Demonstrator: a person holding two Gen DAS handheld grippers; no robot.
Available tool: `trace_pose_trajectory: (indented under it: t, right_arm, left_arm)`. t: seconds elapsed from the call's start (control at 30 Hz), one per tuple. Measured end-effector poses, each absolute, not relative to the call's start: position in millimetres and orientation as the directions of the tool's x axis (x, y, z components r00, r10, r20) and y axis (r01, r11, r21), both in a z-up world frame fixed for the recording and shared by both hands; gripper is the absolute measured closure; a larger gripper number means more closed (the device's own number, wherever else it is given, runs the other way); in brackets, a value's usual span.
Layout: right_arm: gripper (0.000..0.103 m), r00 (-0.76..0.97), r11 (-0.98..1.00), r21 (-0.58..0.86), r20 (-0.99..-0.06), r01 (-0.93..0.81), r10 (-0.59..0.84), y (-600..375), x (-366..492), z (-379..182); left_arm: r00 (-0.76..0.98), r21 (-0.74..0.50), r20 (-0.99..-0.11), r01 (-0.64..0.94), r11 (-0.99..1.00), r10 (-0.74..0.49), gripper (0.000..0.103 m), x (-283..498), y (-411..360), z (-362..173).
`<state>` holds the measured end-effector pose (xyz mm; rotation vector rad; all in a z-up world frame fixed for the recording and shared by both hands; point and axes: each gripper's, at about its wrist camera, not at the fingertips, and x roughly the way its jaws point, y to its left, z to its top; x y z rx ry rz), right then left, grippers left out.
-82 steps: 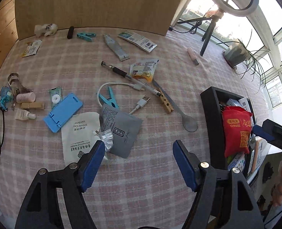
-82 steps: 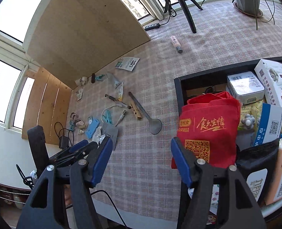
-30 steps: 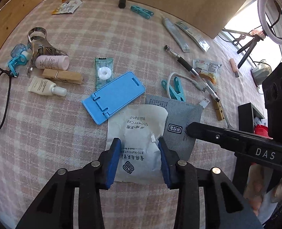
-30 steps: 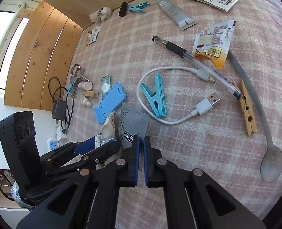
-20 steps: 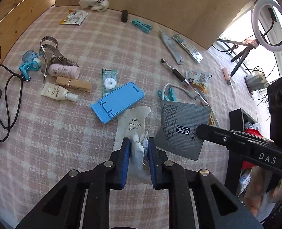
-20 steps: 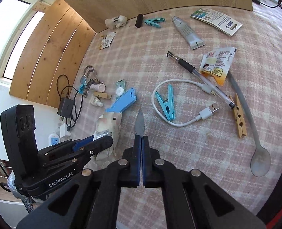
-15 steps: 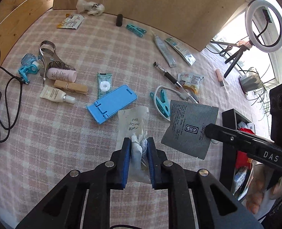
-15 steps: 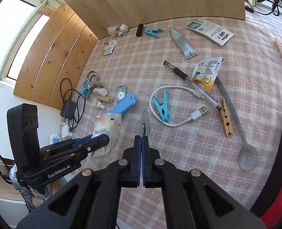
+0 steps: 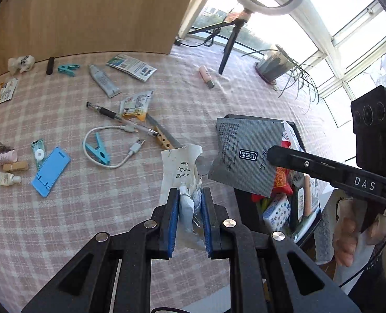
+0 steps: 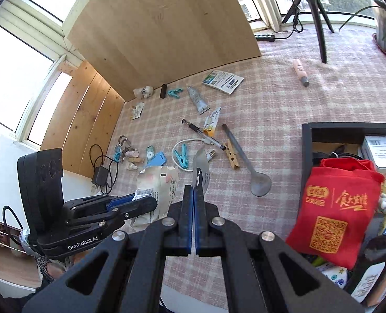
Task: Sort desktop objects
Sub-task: 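Carry the shower-cap packet to the tray and lower it in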
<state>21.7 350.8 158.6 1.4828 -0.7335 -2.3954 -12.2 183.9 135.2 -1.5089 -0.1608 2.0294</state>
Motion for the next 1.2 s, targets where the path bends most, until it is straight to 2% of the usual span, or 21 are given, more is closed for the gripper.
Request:
trace_pose_trajectory:
  t: [0.4,0.67,0.97,1.03,1.07,1.1,1.13,1.2]
  right_arm:
    - [0.102,-0.609,-0.777,0.540,-0.747,-0.323,-0.266,472.0,101.9,186.8]
    - [0.102,-0.624,-0.712,0.575,-0.742,-0.404,-0.245,492.6,144.6,180.1]
    - [0.102,-0.620,-0.639,0.608,-0.743,-0.470,-0.250,500.7,164.9,163.6]
    - [0.102,-0.617,-0.632,0.612,-0.744,-0.475,-0.257,500.0,164.6,160.6]
    - [0.102,-0.612,-0.629,0.614,-0.746,-0.477,-0.263,499.2,163.8,158.6]
    - [0.102,-0.604,-0.625,0.614,-0.750,-0.482,-0.270,498.1,163.2,156.0]
    - [0.101,-0.592,-0.625,0.614,-0.754,-0.483,-0.283,496.8,161.7,153.3]
    - [0.100,-0.558,-0.632,0.592,-0.779,-0.501,-0.287,494.5,160.5,149.0]
  left_arm:
    - [-0.097,-0.369,-0.826,-0.653,-0.661,0.556,0.087,-47.4,326.9,170.8]
    - [-0.040,-0.246,-0.881,-0.813,-0.528,0.472,0.087,-73.8,414.1,157.2]
    - [0.018,-0.166,-0.928,-0.915,-0.369,0.373,0.087,-75.5,465.3,136.0]
    - [0.014,-0.146,-0.935,-0.926,-0.348,0.354,0.082,-73.6,469.4,131.9]
    - [0.029,-0.152,-0.939,-0.929,-0.337,0.343,0.074,-73.6,470.3,129.4]
    - [0.049,-0.163,-0.944,-0.929,-0.333,0.326,0.055,-74.0,470.7,126.6]
    - [0.060,-0.172,-0.944,-0.929,-0.329,0.323,0.047,-74.0,469.6,125.5]
    - [0.029,-0.147,-0.943,-0.930,-0.336,0.333,0.046,-72.8,464.5,129.0]
